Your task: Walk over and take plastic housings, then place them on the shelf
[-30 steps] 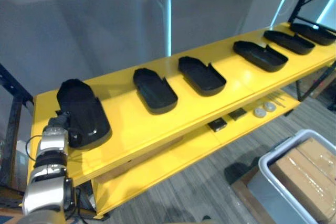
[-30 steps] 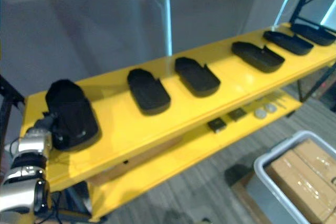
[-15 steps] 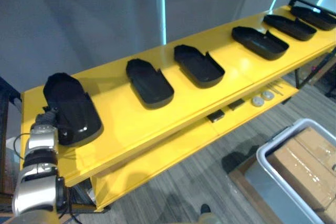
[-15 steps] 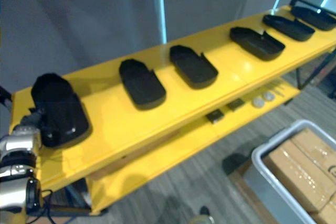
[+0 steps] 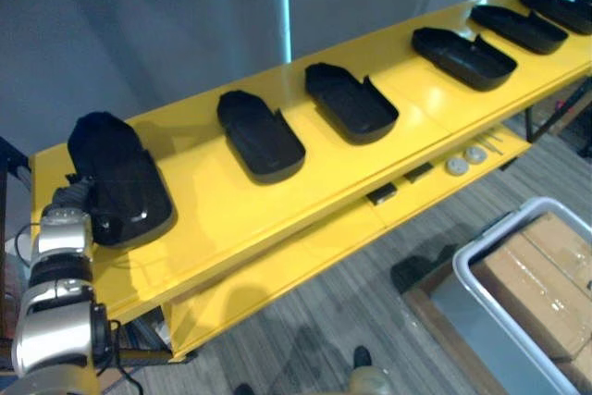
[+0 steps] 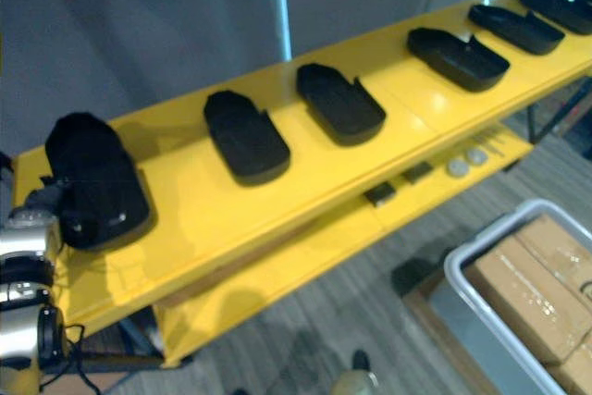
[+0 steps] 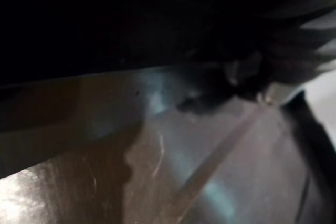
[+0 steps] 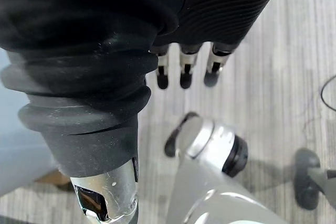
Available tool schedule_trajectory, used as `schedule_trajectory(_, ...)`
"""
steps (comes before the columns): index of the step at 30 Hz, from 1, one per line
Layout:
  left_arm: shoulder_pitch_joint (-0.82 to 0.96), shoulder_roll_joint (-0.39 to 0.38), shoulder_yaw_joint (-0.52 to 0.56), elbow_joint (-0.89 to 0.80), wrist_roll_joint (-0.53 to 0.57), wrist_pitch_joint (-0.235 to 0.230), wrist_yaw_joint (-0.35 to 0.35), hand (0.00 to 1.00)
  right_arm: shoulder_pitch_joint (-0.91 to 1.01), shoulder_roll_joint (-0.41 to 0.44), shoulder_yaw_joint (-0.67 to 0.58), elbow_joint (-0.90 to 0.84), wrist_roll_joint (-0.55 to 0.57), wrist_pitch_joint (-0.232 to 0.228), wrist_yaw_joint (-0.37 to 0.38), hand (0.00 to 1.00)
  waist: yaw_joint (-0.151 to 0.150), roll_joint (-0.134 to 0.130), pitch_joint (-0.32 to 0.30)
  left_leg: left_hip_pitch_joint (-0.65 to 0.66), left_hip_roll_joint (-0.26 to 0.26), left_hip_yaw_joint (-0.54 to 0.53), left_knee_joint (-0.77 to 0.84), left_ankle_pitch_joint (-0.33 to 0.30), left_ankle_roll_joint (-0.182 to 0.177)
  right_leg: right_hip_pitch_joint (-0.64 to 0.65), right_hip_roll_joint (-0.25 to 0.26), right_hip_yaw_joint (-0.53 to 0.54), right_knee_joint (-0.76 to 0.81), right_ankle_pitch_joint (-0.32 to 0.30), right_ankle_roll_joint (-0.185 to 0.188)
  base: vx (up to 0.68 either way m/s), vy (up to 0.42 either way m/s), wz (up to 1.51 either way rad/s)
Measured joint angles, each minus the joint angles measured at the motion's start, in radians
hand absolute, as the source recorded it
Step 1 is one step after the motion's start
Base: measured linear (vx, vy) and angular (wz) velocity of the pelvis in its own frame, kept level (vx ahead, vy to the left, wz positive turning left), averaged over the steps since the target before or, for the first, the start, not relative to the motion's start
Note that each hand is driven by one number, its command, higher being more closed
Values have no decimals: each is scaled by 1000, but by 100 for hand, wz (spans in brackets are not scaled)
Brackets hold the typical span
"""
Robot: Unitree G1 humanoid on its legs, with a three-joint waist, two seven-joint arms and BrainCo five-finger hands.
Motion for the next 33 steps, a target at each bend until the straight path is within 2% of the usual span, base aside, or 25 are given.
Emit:
schedule_trajectory(12,-20,0,0,43,-2,-5,-40,100,0,-2,60,-2,0,-3,4,0,-3,-2,3,1,8,23,5,-2,-2,-19,8,21,5,1,-1,-3,-6,-4)
schedule_trajectory(17,-43,53,0,43,-9,-6,-40,100,-2,-9,76,-9,1,-16,6,0,-10,-14,78,-6,21,25,41,-18,-4,-22,15,34,28,-5,-11,-58,-17,-5)
schedule_trajectory(20,-69,73,0,43,-8,-6,-39,100,-7,-16,76,-12,3,-21,12,0,-11,-12,89,-38,27,25,64,-26,-4,-54,17,39,41,-8,-14,-32,-10,-2)
schedule_trajectory(27,-159,74,-3,42,-7,-6,-39,100,-8,-38,106,-55,11,-38,24,0,2,-9,144,-76,44,21,112,-40,-5,-96,22,67,94,-14,-23,-5,0,0)
schedule_trajectory(33,-178,60,-3,36,-8,-6,-39,100,-8,-55,147,-83,45,-41,23,0,5,-2,163,-123,69,14,204,-83,-6,-132,24,71,158,-52,-22,-10,-3,0)
